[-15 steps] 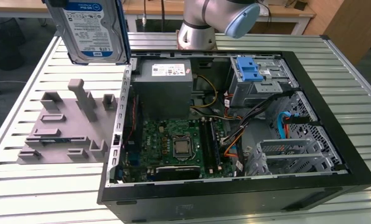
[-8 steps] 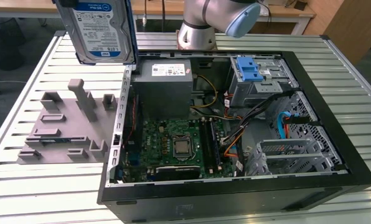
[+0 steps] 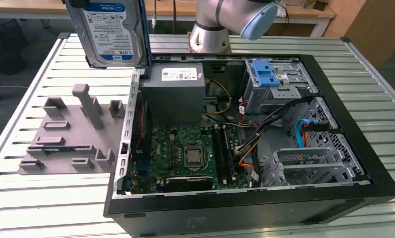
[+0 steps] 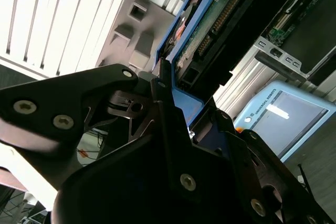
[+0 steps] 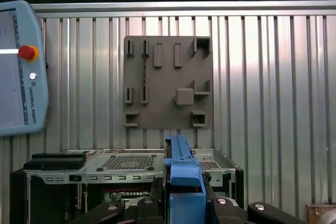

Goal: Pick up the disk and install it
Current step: 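Pick up the disk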

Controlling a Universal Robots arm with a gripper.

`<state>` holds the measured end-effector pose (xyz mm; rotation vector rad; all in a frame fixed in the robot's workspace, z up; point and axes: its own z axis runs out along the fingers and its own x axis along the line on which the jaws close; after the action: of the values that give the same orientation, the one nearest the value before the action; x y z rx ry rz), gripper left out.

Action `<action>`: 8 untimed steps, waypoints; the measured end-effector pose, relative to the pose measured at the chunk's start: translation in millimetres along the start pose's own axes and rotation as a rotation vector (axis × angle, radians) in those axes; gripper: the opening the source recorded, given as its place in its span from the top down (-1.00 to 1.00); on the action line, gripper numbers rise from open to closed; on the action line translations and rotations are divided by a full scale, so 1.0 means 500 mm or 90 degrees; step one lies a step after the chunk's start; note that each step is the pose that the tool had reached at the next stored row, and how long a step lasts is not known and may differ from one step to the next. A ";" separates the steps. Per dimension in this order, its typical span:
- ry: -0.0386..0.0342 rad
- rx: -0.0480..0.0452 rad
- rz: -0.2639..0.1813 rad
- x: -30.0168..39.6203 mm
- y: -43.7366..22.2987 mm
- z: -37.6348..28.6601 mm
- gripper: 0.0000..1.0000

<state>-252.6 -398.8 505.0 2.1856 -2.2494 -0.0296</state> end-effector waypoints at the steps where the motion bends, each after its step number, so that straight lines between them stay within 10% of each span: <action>1: 0.0001 0.0000 0.000 0.000 -0.002 0.000 0.27; 8: 0.0000 0.0000 0.000 0.002 -0.013 0.000 0.27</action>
<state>-246.0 -400.2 504.9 2.1856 -2.2493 -0.0296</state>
